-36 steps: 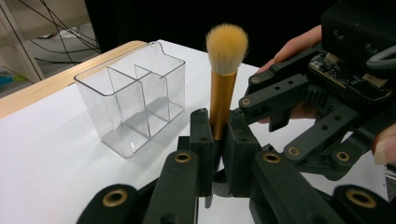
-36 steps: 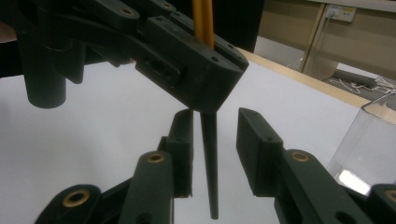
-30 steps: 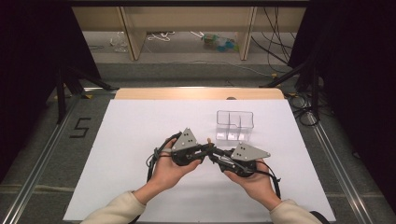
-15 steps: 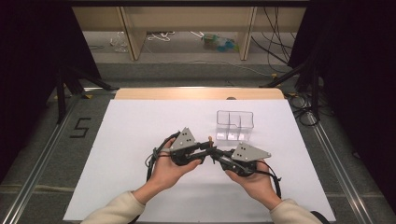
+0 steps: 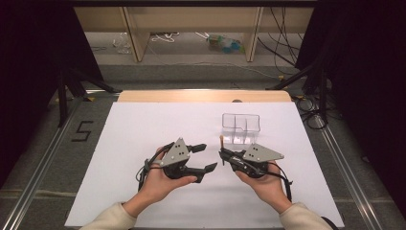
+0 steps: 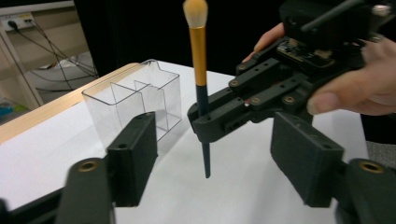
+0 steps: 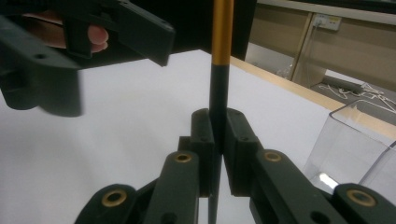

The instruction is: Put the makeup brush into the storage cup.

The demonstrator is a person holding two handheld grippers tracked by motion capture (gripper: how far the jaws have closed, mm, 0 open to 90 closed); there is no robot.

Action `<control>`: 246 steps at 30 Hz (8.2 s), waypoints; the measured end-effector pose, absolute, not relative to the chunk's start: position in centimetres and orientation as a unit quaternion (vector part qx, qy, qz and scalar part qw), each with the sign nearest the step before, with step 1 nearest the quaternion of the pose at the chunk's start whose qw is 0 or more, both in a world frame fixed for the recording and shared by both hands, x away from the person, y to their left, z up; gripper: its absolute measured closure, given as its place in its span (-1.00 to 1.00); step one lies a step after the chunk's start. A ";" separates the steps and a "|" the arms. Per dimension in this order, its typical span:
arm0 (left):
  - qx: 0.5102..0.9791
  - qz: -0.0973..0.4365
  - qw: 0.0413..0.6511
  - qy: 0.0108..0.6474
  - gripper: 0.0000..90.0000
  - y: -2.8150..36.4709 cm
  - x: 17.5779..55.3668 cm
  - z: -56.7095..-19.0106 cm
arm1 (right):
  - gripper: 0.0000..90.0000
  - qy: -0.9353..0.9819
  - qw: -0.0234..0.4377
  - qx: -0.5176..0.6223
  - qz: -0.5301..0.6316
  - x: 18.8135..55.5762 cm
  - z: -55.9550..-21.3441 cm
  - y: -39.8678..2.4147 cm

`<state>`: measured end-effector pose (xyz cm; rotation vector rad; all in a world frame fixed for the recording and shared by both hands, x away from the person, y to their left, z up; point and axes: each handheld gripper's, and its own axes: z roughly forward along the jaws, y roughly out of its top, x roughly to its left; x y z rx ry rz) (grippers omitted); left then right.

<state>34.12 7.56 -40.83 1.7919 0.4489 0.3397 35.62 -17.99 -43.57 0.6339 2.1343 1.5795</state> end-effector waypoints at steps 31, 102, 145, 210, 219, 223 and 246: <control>0.747 0.211 0.609 0.162 -0.53 12.7 32.8 -41.2 | 0.87 0.752 0.205 0.248 0.575 35.6 -42.7 -19.2; 0.700 0.215 0.628 0.262 -0.56 19.1 29.5 -42.8 | 0.87 0.730 0.224 0.279 0.582 36.9 -41.6 -21.2; 0.703 0.219 0.625 0.261 -0.57 19.2 29.6 -42.8 | 0.87 0.717 0.256 0.291 0.580 38.8 -40.6 -22.4; 0.703 0.219 0.625 0.260 -0.57 19.1 29.6 -42.9 | 0.87 0.704 0.272 0.311 0.578 40.7 -39.2 -23.0; 0.703 0.218 0.625 0.260 -0.57 19.1 29.6 -42.9 | 0.87 0.702 0.285 0.306 0.577 41.1 -39.1 -23.1; 0.703 0.218 0.625 0.260 -0.57 19.1 29.6 -42.9 | 0.87 0.702 0.272 0.315 0.578 41.1 -39.1 -23.0; 0.702 0.218 0.626 0.260 -0.57 19.1 29.6 -42.9 | 0.87 0.695 0.291 0.312 0.579 41.8 -38.7 -23.2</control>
